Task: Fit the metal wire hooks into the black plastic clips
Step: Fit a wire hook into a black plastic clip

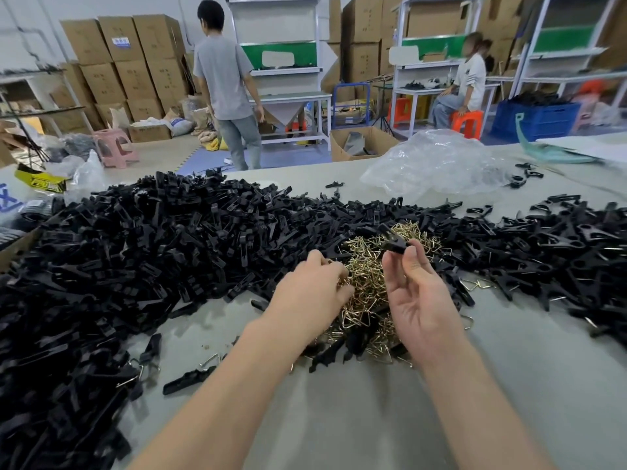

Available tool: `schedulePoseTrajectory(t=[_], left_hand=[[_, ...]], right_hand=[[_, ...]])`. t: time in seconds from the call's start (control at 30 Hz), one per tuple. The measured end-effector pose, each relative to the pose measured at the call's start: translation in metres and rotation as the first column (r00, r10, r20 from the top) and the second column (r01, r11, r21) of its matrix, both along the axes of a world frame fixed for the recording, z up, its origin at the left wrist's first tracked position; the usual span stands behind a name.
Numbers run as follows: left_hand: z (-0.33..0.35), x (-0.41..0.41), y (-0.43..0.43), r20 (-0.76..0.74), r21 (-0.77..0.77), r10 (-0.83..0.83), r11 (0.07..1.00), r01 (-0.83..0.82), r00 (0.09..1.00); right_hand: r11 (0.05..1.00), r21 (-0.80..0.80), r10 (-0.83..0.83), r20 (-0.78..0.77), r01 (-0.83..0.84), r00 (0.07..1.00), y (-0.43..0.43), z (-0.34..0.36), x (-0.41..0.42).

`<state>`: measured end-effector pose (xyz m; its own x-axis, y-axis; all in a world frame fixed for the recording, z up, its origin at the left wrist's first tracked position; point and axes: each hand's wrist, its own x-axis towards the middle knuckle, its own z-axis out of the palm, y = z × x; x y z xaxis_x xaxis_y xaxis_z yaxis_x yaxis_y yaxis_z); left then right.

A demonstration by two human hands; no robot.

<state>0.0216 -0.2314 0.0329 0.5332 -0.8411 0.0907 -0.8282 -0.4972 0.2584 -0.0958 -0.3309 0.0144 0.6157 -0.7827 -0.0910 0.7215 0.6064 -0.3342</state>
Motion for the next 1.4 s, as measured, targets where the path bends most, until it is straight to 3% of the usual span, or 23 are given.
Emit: schedulePoseTrajectory(t=[0.07,0.17,0.33,0.5,0.77,0.93,1.0,1.13,1.4], left_hand=[[-0.001,-0.003,0.0,0.082,0.027,-0.026,0.999,0.023,0.996],[-0.003,-0.002,0.01,0.087,-0.123,0.005,0.992,0.005,0.996],[-0.013,0.003,0.04,-0.158,-0.374,0.11,0.913,-0.162,0.981],[-0.025,-0.002,0.06,-0.497,-0.571,0.035,0.739,-0.357,0.867],[-0.035,-0.015,0.074,-0.621,-0.652,-0.071,0.6,-0.464,0.781],[-0.032,-0.016,0.072,-0.776,-0.605,-0.241,0.548,-0.578,0.583],[-0.032,-0.017,0.072,-0.785,-0.606,-0.296,0.545,-0.579,0.544],[-0.033,-0.013,0.073,-0.781,-0.612,-0.302,0.539,-0.578,0.546],[-0.035,-0.012,0.071,-0.717,-0.655,-0.247,0.559,-0.509,0.652]], right_hand=[[1.0,0.0,0.021,-0.001,-0.021,1.0,0.001,0.0,-0.001],[0.999,-0.009,0.051,-0.014,-0.051,0.999,0.002,0.0,0.0],[0.992,-0.034,0.123,-0.015,-0.124,0.992,0.009,0.001,0.002],[0.984,-0.08,0.158,-0.041,-0.161,0.987,0.013,0.001,0.005],[0.95,-0.199,0.218,-0.122,-0.239,0.968,0.02,-0.001,0.01],[0.897,-0.331,0.227,-0.225,-0.293,0.948,0.025,-0.006,0.016],[0.871,-0.377,0.224,-0.263,-0.314,0.938,0.026,-0.008,0.018],[0.843,-0.435,0.201,-0.291,-0.317,0.935,0.026,-0.012,0.021],[0.733,-0.549,0.209,-0.381,-0.402,0.901,0.035,-0.01,0.025]])
